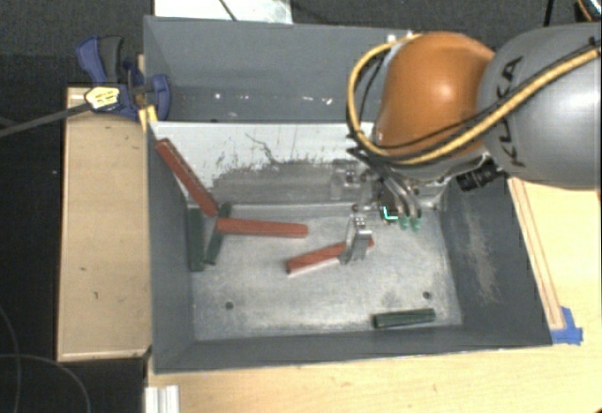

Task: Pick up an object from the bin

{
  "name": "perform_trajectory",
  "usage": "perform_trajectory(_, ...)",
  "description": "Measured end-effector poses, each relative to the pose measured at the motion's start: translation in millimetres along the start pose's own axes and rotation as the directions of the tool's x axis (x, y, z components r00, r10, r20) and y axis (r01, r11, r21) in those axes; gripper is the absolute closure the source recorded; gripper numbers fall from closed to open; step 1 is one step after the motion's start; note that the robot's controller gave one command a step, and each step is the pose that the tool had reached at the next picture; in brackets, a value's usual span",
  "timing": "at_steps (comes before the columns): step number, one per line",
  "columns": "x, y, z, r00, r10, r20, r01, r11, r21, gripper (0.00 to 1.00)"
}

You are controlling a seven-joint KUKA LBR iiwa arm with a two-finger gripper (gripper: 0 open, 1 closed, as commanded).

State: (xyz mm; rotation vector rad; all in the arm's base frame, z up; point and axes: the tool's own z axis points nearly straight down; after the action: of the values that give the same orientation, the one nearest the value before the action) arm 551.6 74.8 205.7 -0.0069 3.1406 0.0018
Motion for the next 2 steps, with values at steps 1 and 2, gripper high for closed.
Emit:
perform_trajectory(1,-2.2,-58,137,0.999,-0.034,-0.007,0.034,0.999,0.001,0.00)
perform_trajectory(2,56.4,-149,134,0.991,-0.132,0.005,0.132,0.991,0.004,0.00)
